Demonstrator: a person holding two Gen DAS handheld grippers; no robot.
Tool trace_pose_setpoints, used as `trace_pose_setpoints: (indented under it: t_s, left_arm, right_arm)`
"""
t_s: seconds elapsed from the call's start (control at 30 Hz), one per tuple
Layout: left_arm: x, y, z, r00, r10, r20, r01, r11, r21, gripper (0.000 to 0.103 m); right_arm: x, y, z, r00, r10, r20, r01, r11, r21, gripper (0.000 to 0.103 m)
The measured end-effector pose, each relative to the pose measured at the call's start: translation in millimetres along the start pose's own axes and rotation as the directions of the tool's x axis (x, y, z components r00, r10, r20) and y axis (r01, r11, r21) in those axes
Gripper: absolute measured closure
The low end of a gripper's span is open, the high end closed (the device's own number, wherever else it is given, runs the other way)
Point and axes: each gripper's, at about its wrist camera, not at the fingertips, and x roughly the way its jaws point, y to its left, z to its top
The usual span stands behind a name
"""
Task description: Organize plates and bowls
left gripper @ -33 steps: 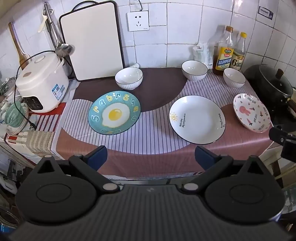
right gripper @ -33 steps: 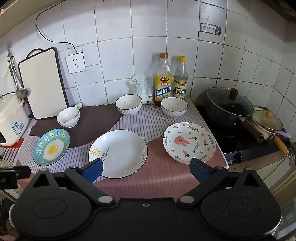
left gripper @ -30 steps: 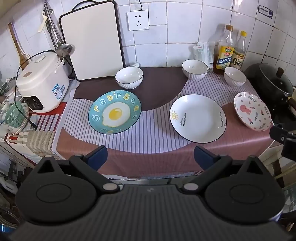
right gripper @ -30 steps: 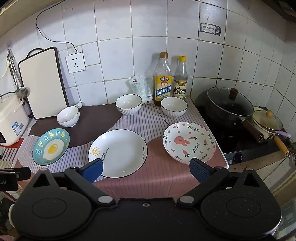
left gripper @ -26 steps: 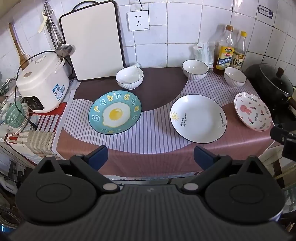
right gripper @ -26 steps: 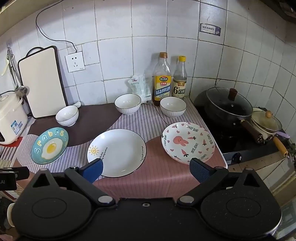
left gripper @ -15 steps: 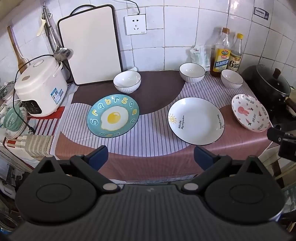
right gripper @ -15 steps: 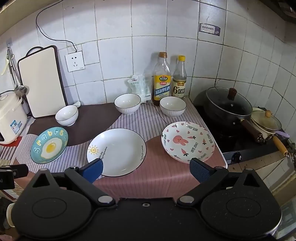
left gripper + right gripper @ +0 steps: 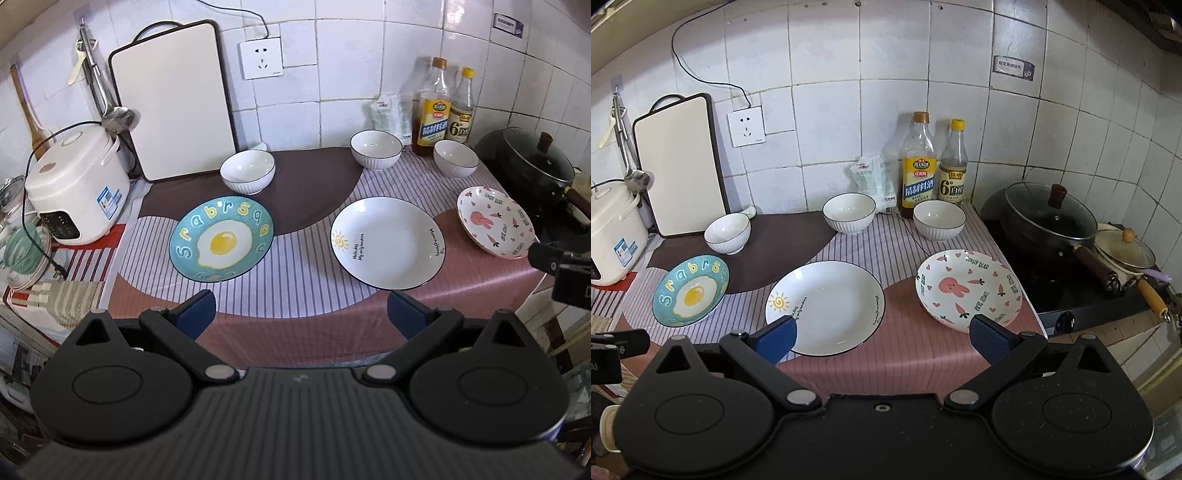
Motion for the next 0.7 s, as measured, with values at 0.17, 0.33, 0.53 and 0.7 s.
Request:
trace_pose_setpoints:
  t_s: [0.17, 0.33, 0.53, 0.7]
  left_arm:
    - [3.2, 0.8, -4.3, 1.0, -0.01, -0.008, 0.01, 1.0, -0.002, 0.002]
    - [5.9, 6.2, -6.5, 1.0, -0.022, -0.005, 0.022, 0.999, -0.033, 0.001]
    - [7.3, 10.0, -9.9, 1.0, -0.016, -0.001, 0.016, 0.999, -0.049, 0.001]
    - [7.1, 10.5, -10.6, 1.0, -0.003, 0.013, 0.004, 0.999, -0.052, 0.001]
  right_arm:
    - [-0.2, 0.8, -2.0, 0.999, -0.044, 0.021, 0.044, 0.999, 0.003, 0.001]
    - [1.4, -2.3, -5.2, 0.999, -0.032, 0.018, 0.032, 0.999, 0.013, 0.001]
    - [0.1, -1.1, -8.1, 0.999, -0.025, 0.031, 0.024, 1.0, 0.012, 0.001]
    - [-1.1, 2.2, -8.9, 0.999, -0.019, 0.048, 0.02, 1.0, -0.004, 0.001]
